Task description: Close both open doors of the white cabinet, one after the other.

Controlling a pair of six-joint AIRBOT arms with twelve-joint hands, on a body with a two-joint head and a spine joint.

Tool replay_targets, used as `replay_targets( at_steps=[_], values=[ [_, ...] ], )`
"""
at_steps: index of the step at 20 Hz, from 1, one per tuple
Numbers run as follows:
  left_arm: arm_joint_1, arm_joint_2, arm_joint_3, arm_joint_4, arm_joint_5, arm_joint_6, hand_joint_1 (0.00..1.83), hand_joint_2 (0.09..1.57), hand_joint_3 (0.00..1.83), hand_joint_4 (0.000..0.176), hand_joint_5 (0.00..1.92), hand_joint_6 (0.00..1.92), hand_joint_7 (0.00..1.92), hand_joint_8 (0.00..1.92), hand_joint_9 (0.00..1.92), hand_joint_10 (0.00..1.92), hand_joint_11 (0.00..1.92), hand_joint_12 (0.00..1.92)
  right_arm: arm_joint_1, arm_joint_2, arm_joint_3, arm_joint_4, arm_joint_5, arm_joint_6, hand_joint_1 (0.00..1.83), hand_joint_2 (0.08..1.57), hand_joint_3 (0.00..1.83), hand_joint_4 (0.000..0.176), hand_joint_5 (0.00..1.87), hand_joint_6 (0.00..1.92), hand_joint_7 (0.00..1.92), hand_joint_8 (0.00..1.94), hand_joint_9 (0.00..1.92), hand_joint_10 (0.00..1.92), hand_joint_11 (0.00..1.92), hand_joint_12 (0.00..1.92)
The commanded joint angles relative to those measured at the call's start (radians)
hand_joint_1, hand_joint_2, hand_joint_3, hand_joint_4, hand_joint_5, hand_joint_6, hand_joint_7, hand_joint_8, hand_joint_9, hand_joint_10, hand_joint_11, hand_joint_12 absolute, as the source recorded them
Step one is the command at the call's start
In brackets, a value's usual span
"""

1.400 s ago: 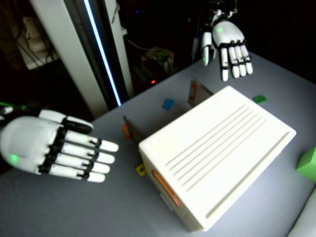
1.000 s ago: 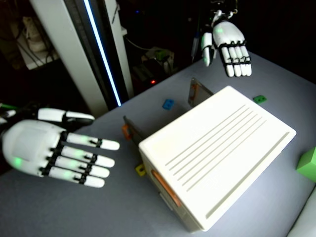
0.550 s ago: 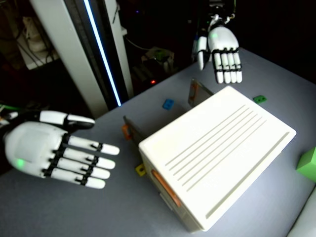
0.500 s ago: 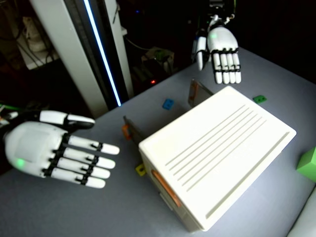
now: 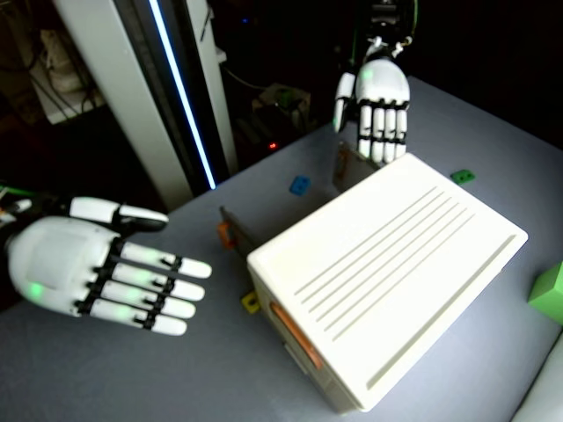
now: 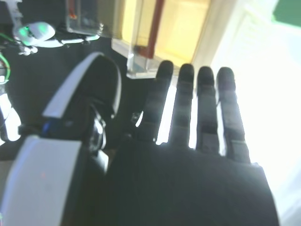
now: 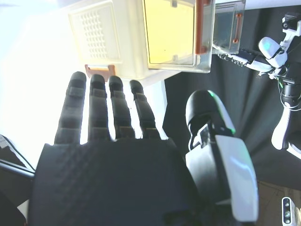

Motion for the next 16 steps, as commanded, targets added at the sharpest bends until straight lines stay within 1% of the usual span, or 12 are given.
replay_targets(
  at_steps=[1, 2, 3, 5, 7, 8, 9, 10, 11, 13, 15, 16],
  values=[
    [-0.016, -0.007, 0.002, 0.006, -0.099, -0.014, 0.0, 1.57, 0.07, 0.0, 0.01, 0.0, 0.0, 0.0, 0.01, 0.0, 0.03, 0.16, 0.003, -0.002, 0.006, 0.024, 0.117, 0.008, 0.0, 1.38, 0.01, 0.024, 0.03, 0.0, 0.0, 0.0, 0.0, 0.0, 0.0, 0.0],
    [-0.023, -0.009, 0.004, 0.016, -0.092, -0.019, 0.0, 1.57, 0.07, 0.0, 0.02, 0.0, 0.01, 0.0, 0.04, 0.0, 0.01, 0.31, 0.003, -0.002, 0.006, 0.024, 0.117, 0.008, 0.0, 1.39, 0.01, 0.02, 0.04, 0.01, 0.0, 0.0, 0.0, 0.0, 0.01, 0.0],
    [-0.031, -0.012, 0.007, 0.026, -0.087, -0.024, 0.0, 1.57, 0.09, 0.0, 0.03, 0.0, 0.01, 0.0, 0.04, 0.0, 0.0, 0.37, 0.003, -0.002, 0.006, 0.024, 0.117, 0.008, 0.0, 1.39, 0.01, 0.024, 0.03, 0.0, 0.0, 0.0, 0.0, 0.0, 0.01, 0.0],
    [-0.038, -0.018, 0.01, 0.034, -0.085, -0.03, 0.0, 1.57, 0.1, 0.0, 0.03, 0.0, 0.01, 0.0, 0.05, 0.0, 0.0, 0.43, 0.003, -0.002, 0.006, 0.024, 0.117, 0.008, 0.0, 1.39, 0.01, 0.022, 0.04, 0.01, 0.0, 0.0, 0.0, 0.0, 0.02, 0.01],
    [-0.044, -0.021, 0.011, 0.038, -0.085, -0.03, 0.0, 1.57, 0.13, 0.0, 0.04, 0.0, 0.02, 0.0, 0.03, 0.0, 0.0, 0.29, 0.003, -0.002, 0.007, 0.024, 0.117, 0.008, 0.0, 1.39, 0.01, 0.028, 0.04, 0.0, 0.0, 0.0, 0.0, 0.0, 0.01, 0.0],
    [-0.052, -0.025, 0.014, 0.045, -0.08, -0.034, 0.0, 1.57, 0.15, 0.0, 0.05, 0.0, 0.03, 0.0, 0.04, 0.0, 0.0, 0.28, 0.003, -0.002, 0.007, 0.024, 0.117, 0.008, 0.0, 1.39, 0.01, 0.02, 0.04, 0.01, 0.0, 0.0, 0.0, 0.0, 0.01, 0.0],
    [-0.061, -0.03, 0.017, 0.055, -0.072, -0.04, 0.0, 1.57, 0.15, 0.0, 0.05, 0.0, 0.02, 0.0, 0.03, 0.0, 0.0, 0.25, 0.003, -0.002, 0.007, 0.025, 0.117, 0.008, 0.0, 1.39, 0.01, 0.019, 0.04, 0.0, 0.0, 0.0, 0.0, 0.0, 0.02, 0.0],
    [-0.07, -0.034, 0.021, 0.065, -0.064, -0.046, 0.0, 1.57, 0.16, 0.0, 0.02, 0.0, 0.0, 0.0, 0.01, 0.0, 0.0, 0.17, 0.003, -0.002, 0.007, 0.025, 0.117, 0.008, 0.0, 1.39, 0.01, 0.025, 0.04, 0.0, 0.01, 0.0, 0.0, 0.0, 0.03, 0.01],
    [-0.079, -0.04, 0.024, 0.074, -0.057, -0.05, 0.0, 1.57, 0.14, 0.0, 0.01, 0.0, 0.0, 0.0, 0.0, 0.0, 0.0, 0.08, 0.003, -0.002, 0.007, 0.025, 0.117, 0.008, 0.0, 1.39, 0.01, 0.023, 0.04, 0.0, 0.01, 0.0, 0.0, 0.0, 0.03, 0.01],
    [-0.1, -0.054, 0.034, 0.094, -0.045, -0.063, 0.0, 1.57, 0.13, 0.0, 0.01, 0.0, 0.0, 0.0, 0.0, 0.0, 0.0, 0.02, 0.003, -0.002, 0.007, 0.025, 0.117, 0.008, 0.0, 1.4, 0.01, 0.022, 0.04, 0.0, 0.01, 0.0, 0.0, 0.0, 0.02, 0.0],
    [-0.114, -0.063, 0.04, 0.105, -0.04, -0.067, 0.0, 1.57, 0.13, 0.0, 0.0, 0.0, 0.0, 0.0, 0.0, 0.0, 0.0, 0.0, 0.003, -0.003, 0.007, 0.025, 0.117, 0.008, 0.0, 1.4, 0.01, 0.026, 0.04, 0.0, 0.01, 0.0, 0.0, 0.0, 0.02, 0.01],
    [-0.121, -0.068, 0.042, 0.11, -0.037, -0.067, 0.0, 1.57, 0.14, 0.0, 0.02, 0.0, 0.0, 0.0, 0.0, 0.0, 0.01, 0.01, 0.003, -0.003, 0.007, 0.025, 0.117, 0.008, 0.0, 1.41, 0.01, 0.022, 0.05, 0.0, 0.01, 0.0, 0.0, 0.0, 0.02, 0.0]
  ],
)
